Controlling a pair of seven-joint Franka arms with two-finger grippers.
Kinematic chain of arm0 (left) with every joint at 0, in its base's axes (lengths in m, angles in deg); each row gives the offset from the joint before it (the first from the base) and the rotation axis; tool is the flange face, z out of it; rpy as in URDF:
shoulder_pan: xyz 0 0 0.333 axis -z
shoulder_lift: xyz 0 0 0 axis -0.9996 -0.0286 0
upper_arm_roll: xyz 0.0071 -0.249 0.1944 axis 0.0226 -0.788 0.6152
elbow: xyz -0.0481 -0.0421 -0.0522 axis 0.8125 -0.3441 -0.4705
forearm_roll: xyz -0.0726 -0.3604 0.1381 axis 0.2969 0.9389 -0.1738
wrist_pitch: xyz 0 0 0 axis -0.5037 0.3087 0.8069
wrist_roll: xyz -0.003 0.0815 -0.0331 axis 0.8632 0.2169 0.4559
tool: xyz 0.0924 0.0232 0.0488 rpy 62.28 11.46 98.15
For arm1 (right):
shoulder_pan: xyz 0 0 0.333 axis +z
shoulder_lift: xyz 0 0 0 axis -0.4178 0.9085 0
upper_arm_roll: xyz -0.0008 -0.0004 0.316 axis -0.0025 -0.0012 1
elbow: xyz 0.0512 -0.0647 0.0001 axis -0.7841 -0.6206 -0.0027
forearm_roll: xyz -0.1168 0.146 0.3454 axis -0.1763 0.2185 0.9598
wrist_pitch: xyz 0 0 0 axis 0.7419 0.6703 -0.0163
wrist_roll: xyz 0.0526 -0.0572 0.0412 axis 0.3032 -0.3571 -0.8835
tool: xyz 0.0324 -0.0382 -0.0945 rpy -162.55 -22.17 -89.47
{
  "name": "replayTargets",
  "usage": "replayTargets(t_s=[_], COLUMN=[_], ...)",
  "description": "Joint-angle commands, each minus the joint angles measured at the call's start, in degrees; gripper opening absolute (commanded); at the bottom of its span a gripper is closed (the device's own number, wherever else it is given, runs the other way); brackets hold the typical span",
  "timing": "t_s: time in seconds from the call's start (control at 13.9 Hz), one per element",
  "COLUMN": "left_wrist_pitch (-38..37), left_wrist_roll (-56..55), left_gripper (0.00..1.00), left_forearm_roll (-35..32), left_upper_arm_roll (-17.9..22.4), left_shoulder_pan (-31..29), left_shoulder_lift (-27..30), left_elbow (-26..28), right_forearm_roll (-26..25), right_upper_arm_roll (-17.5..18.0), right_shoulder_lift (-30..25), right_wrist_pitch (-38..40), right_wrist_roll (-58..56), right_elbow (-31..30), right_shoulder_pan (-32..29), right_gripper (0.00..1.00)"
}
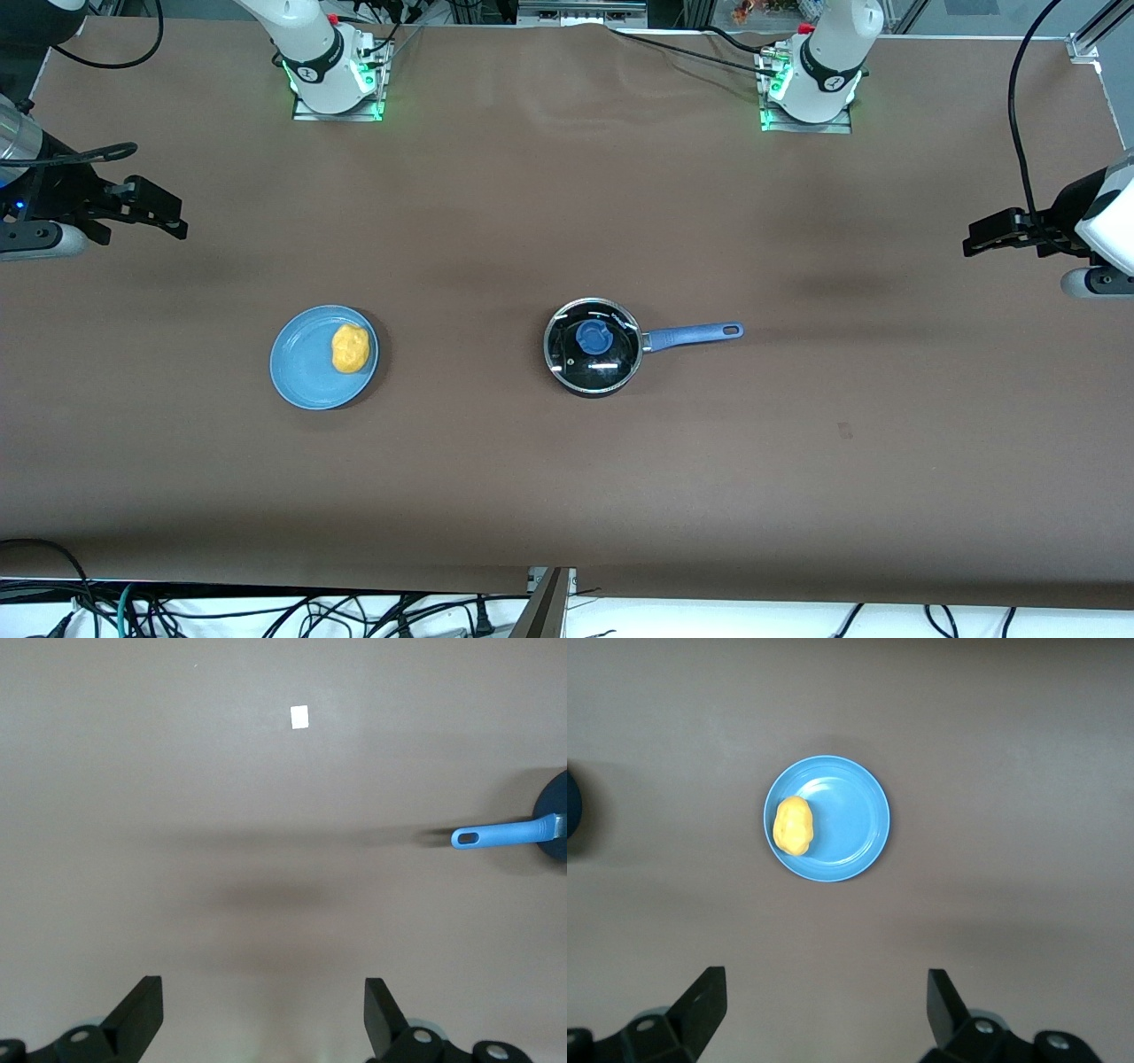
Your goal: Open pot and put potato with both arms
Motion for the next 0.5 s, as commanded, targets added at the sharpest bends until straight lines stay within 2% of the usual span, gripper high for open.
replayTargets(t_s=[0.0, 0.36, 0.43], left_wrist_pitch=[0.75, 2.66, 3.90], left_wrist_roll=[0.90, 0.72, -0.24], left_gripper=[1.00, 1.00, 1.00], left_forearm_roll=[-1.74, -1.04, -1.30], left_upper_arm_roll=[-0.09, -0.52, -2.18], left_shoulder_pan=[0.04, 1.52, 2.49], left_shoulder_lift=[1.49, 0.35, 0.08], left_elbow=[1.15, 1.15, 1.15], right_forearm_roll=[-0.62, -0.62, -0.54], right_upper_arm_roll=[0.38, 0.38, 0.38], right_shoulder_lift=[0.60, 0.60, 0.60], right_wrist_pitch=[0.58, 0.58, 0.58], right_wrist_roll=[0.61, 0.61, 0.61], right_elbow=[1.35, 1.35, 1.35], right_shoulder_pan=[-0.13, -0.13, -0.13], right_gripper=[1.00, 1.00, 1.00])
